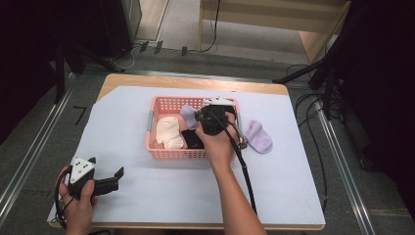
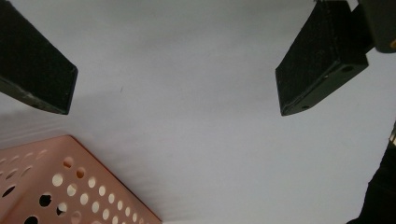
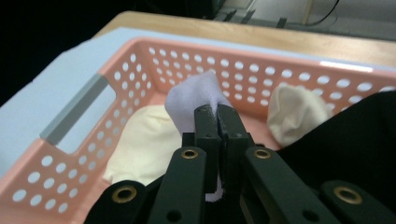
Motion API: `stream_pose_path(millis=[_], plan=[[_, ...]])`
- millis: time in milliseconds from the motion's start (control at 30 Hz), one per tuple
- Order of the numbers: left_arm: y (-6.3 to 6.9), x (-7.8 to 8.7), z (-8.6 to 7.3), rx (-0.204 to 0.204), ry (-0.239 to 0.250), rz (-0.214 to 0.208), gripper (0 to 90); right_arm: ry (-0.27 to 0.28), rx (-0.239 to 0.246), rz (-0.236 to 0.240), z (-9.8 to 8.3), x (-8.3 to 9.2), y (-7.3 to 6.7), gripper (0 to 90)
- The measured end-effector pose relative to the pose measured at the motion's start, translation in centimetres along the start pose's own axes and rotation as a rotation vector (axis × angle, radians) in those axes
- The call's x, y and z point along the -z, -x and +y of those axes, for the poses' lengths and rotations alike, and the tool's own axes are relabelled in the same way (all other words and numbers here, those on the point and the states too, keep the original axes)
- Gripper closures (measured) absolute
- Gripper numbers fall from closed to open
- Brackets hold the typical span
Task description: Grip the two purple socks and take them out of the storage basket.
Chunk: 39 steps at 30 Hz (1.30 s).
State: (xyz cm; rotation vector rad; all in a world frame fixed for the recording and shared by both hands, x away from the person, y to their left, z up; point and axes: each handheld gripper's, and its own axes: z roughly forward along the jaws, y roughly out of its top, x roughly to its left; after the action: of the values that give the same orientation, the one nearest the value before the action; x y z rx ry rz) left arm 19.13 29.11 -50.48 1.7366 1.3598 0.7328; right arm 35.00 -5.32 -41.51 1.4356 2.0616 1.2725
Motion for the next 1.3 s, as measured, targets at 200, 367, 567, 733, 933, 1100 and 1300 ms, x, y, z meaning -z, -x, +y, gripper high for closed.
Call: stream_pose_path(millis=[200,367,567,733,933,1100,1300], plan=[[0.0,0.0,0.0,-0.002,-0.001,-0.001,0.0,0.036,0.007,-0.014,0.2,0.7,0.1,88.8],[0.0,0.0,0.0,-0.004,0.000,0.000,0.0,0.049,0.018,-0.021,0.3,1.0,0.1,88.8],[0.0,0.0,0.0,-0.004,-0.002,0.000,0.0,0.077,0.015,-0.033,0.5,1.6,0.4,88.8],[0.0,0.0,0.0,-0.006,-0.003,0.002,0.0,0.092,0.017,-0.044,0.7,2.1,0.7,88.8],[0.1,0.0,0.0,-0.007,-0.004,0.003,0.0,0.108,0.017,-0.052,1.2,2.9,1.2,88.8],[0.1,0.0,0.0,-0.011,-0.007,0.005,0.0,0.122,0.010,-0.066,1.5,3.6,1.9,88.8],[0.1,0.0,0.0,-0.010,-0.004,0.005,0.0,0.135,0.004,-0.081,1.7,4.4,2.6,88.8]])
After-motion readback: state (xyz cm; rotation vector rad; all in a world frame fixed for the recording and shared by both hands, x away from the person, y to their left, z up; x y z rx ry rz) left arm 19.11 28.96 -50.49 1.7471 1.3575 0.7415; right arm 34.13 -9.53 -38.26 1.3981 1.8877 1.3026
